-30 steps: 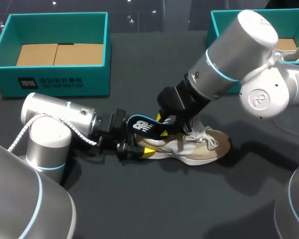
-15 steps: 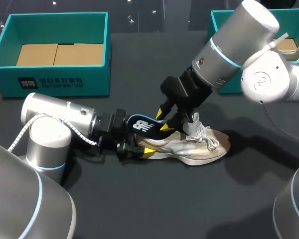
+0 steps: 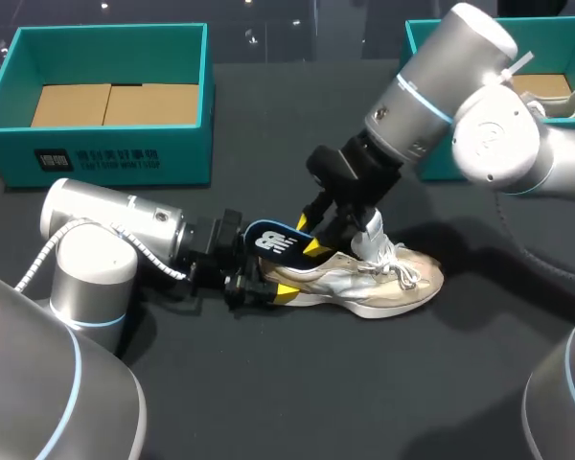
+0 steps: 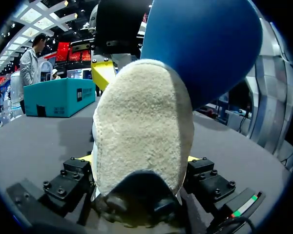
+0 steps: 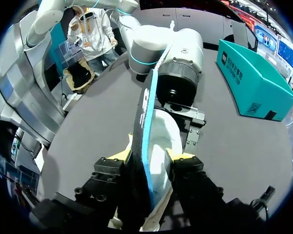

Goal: Take the shoe out of the shoebox, open the shoe tongue, remove and reinsert the insole, then place the shoe into the shoebox

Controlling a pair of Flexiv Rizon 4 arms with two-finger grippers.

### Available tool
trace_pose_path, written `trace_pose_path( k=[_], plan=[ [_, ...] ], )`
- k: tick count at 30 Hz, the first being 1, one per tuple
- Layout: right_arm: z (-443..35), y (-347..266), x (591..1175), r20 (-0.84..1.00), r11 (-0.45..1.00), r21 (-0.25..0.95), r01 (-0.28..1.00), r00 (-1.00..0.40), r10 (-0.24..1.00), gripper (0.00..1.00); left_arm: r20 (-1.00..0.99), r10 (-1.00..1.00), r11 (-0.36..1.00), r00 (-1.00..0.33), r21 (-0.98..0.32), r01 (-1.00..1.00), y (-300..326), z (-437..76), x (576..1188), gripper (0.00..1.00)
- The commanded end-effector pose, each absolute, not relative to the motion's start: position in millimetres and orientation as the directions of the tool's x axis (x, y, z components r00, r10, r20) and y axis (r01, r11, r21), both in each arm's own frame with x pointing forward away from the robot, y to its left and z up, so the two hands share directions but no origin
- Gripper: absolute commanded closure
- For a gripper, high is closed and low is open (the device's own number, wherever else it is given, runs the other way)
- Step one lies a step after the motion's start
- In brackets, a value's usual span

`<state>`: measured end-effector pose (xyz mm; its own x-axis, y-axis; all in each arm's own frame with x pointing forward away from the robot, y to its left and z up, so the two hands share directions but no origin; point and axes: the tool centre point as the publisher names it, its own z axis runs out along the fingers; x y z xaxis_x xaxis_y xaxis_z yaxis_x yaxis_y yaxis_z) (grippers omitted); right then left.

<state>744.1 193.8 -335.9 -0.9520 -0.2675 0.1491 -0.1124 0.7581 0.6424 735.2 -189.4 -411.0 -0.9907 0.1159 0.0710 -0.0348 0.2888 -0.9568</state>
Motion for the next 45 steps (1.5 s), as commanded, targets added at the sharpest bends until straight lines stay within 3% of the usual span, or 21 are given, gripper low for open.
trace_pose_path(
  k=[1,20,22,24,31,37,45],
  plan=[
    [-337,196,741,0.16,0.76,0.643,-0.09,-0.955,-0.249,0.61,0.071,0.115,0.288,-0.991,-0.957,-0.035,-190,-413,735,1.0],
    [-338,210,732,0.236,0.804,0.594,-0.03,-0.949,-0.21,0.71,0.071,0.115,0.288,-0.991,-0.957,-0.035,-190,-413,735,1.0],
    [-339,211,732,0.239,0.805,0.593,-0.03,-0.948,-0.21,0.81,0.071,0.115,0.288,-0.991,-0.957,-0.035,-190,-413,735,1.0],
    [-340,212,732,0.242,0.806,0.591,-0.028,-0.947,-0.211,1.0,0.071,0.115,0.288,-0.991,-0.957,-0.035,-190,-413,735,1.0],
    [-332,217,727,0.222,0.812,0.582,-0.05,-0.95,-0.218,1.0,0.071,0.115,0.288,-0.991,-0.957,-0.035,-190,-413,735,1.0],
    [-298,239,721,0.142,0.81,0.567,-0.15,-0.951,-0.275,1.0,0.071,0.115,0.288,-0.991,-0.957,-0.035,-190,-413,735,1.0],
    [-298,239,721,0.142,0.81,0.567,-0.15,-0.951,-0.275,1.0,0.071,0.115,0.288,-0.991,-0.957,-0.035,-190,-413,735,1.0]
  ],
)
